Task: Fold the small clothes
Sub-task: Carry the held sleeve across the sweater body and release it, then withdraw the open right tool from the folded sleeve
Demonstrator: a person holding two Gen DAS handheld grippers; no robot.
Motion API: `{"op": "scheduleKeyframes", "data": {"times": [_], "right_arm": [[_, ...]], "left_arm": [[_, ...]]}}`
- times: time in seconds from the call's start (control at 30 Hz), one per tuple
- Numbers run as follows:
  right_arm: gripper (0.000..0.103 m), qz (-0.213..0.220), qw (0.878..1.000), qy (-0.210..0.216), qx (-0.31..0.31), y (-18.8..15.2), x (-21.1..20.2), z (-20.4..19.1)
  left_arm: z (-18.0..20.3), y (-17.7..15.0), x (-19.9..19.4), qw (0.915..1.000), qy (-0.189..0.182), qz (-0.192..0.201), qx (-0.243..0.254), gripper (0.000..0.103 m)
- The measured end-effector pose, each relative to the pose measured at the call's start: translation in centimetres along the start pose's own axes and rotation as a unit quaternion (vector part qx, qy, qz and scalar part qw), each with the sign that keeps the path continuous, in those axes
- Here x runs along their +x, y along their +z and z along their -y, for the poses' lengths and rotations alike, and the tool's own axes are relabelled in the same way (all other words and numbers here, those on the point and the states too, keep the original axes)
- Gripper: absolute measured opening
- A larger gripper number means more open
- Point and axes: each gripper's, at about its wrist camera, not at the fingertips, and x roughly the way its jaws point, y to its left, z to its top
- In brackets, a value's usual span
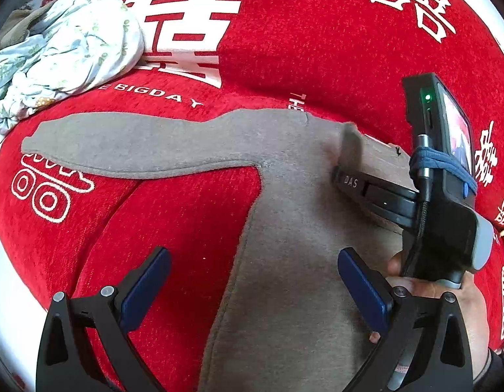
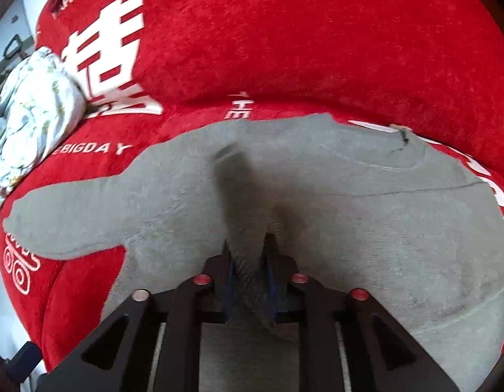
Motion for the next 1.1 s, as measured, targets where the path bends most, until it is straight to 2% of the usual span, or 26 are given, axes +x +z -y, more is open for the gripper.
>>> {"op": "scheduleKeyframes", "data": {"times": [0.07, 0.13, 0.23, 0.33, 0.37, 0.47, 0.57, 0.63, 0.67, 0.73, 0.9, 1.0, 1.1], "right_arm": [[0.053, 0.001, 1.0, 0.027, -0.009, 0.0, -0.5, -0.4], [0.06, 0.017, 0.999, 0.037, -0.021, 0.2, -1.6, -0.5], [0.064, 0.053, 0.998, 0.026, -0.03, 0.9, -4.4, 1.1], [0.077, 0.073, 0.997, -0.03, -0.001, 1.3, -6.2, 5.3], [0.077, 0.072, 0.995, -0.071, 0.022, 1.2, -6.5, 8.1], [0.077, 0.041, 0.984, -0.148, 0.086, 0.5, -6.1, 14.7], [0.077, 0.014, 0.974, -0.18, 0.136, -0.8, -5.3, 18.6], [0.077, -0.006, 0.971, -0.185, 0.151, -1.6, -4.3, 19.1], [0.076, -0.015, 0.973, -0.171, 0.152, -1.9, -3.5, 18.4], [0.078, -0.006, 0.975, -0.181, 0.128, -1.7, -3.0, 15.6], [0.08, -0.006, 0.99, -0.129, 0.05, -1.1, -1.7, 7.5], [0.08, 0.003, 0.991, -0.135, -0.018, -1.4, -1.0, 1.9], [0.08, 0.015, 0.985, -0.162, -0.056, -1.6, -0.8, -1.5]], "left_arm": [[0.1, 0.0, 0.0, 1.0, 0.002, 0.0, -0.002, 0.102], [0.1, 0.0, -0.1, 1.0, 0.002, 0.001, -0.003, 0.102], [0.2, -0.1, -0.1, 1.0, 0.004, 0.001, 0.0, 0.102], [0.2, -0.1, 0.1, 1.0, 0.003, -0.001, -0.002, 0.102], [0.3, -0.2, 0.1, 1.0, 0.002, -0.002, -0.002, 0.102], [0.6, -0.3, 0.4, 1.0, -0.002, -0.006, 0.001, 0.102], [1.0, -0.5, 0.5, 0.9999, -0.006, -0.008, 0.007, 0.102], [1.2, -0.6, 0.3, 0.9999, -0.005, -0.006, 0.012, 0.102], [1.1, -0.6, 0.2, 0.9999, -0.004, -0.005, 0.013, 0.102], [0.7, -0.6, 0.0, 0.9999, -0.001, -0.005, 0.011, 0.102], [-0.8, -0.3, -0.3, 0.9999, 0.007, -0.004, -0.008, 0.102], [-1.7, -0.3, -0.4, 0.9998, 0.012, -0.002, -0.016, 0.102], [-2.7, -0.4, -0.7, 0.9996, 0.015, -0.001, -0.025, 0.102]]}}
